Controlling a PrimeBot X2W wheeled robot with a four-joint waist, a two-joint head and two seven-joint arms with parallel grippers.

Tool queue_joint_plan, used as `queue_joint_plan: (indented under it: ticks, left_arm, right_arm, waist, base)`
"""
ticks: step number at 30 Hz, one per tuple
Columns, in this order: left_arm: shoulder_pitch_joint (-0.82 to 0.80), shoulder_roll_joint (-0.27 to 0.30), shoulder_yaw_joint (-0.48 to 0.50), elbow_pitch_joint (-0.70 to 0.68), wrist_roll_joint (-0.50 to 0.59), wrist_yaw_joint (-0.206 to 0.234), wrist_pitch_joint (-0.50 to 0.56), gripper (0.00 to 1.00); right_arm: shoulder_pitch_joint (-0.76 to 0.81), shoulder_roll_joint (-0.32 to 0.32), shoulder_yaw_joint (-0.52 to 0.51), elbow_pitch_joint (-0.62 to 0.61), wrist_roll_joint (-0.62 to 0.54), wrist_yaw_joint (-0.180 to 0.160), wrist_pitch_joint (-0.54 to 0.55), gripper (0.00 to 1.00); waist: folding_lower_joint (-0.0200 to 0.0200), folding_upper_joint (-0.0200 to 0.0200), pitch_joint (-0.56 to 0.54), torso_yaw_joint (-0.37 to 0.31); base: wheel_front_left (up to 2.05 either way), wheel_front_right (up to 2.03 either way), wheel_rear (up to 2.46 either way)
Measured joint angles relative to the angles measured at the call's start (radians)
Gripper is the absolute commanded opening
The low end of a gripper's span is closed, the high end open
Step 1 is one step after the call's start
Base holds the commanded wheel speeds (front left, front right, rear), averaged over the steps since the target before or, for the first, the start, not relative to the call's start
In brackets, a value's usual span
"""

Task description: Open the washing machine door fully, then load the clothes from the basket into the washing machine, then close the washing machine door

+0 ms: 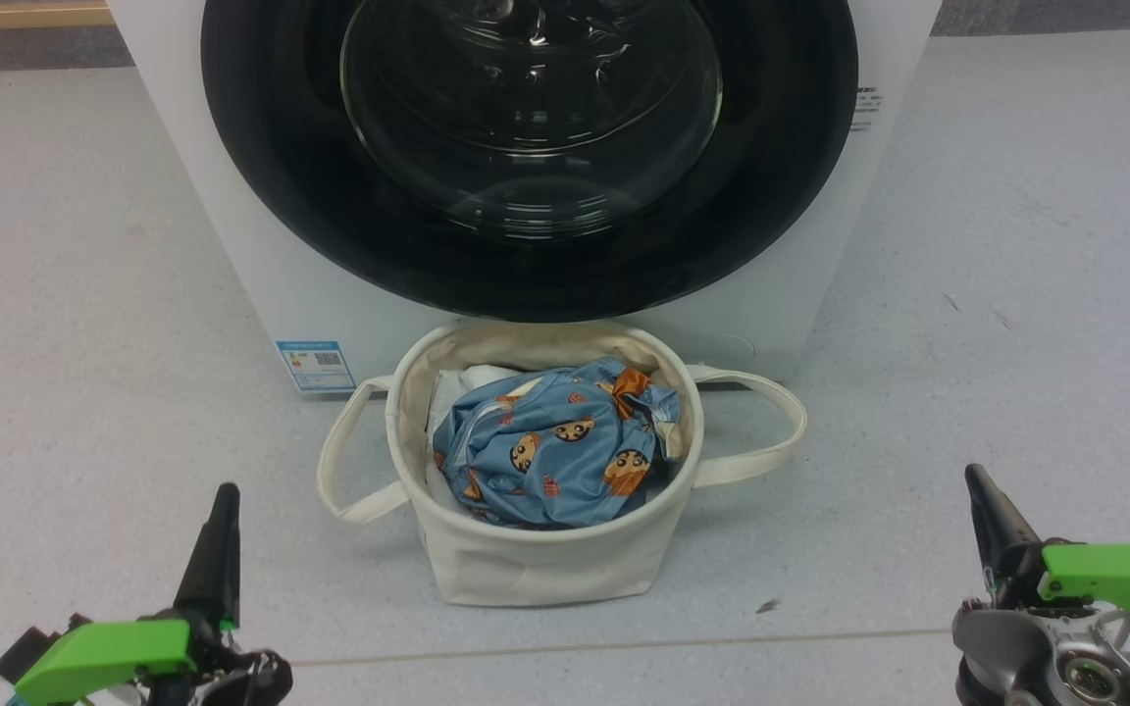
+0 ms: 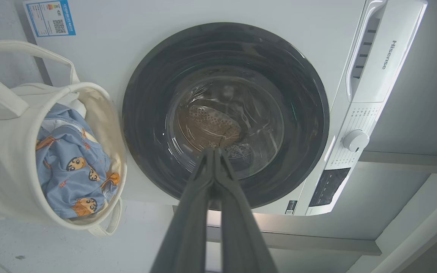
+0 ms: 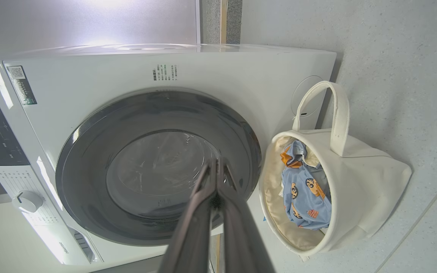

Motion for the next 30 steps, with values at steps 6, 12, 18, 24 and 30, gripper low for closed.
queue_joint_plan:
  ticks: [6,12,18,24,30]
  left_arm:
    - [0.000,0.000,0.000,0.000,0.000,0.000,0.000,0.00]
    - [0.000,0.000,0.000,0.000,0.000,0.000,0.000,0.00]
    - [0.000,0.000,0.000,0.000,0.000,0.000,0.000,0.00]
    - [0.000,0.000,0.000,0.000,0.000,0.000,0.000,0.00]
    - [0.000,0.000,0.000,0.000,0.000,0.000,0.000,0.00]
  right_arm:
    - [0.000,0.000,0.000,0.000,0.000,0.000,0.000,0.00]
    - [0.000,0.000,0.000,0.000,0.000,0.000,0.000,0.00]
    - [0.000,0.000,0.000,0.000,0.000,0.000,0.000,0.00]
    - [0.000,0.000,0.000,0.000,0.000,0.000,0.000,0.00]
    - [0.000,0.000,0.000,0.000,0.000,0.000,0.000,0.00]
  waist:
    - [0.0000,0.0000,0.000,0.000]
    - [0.0000,0.0000,0.000,0.000]
    - [0.0000,0.0000,0.000,0.000]
    - [0.0000,0.0000,0.000,0.000]
    - [0.0000,0.0000,0.000,0.000]
  base:
    - [0.00,0.00,0.00]
    - [0.00,0.00,0.00]
    - [0.00,0.00,0.00]
    - [0.00,0.00,0.00]
    - [0.00,0.00,0.00]
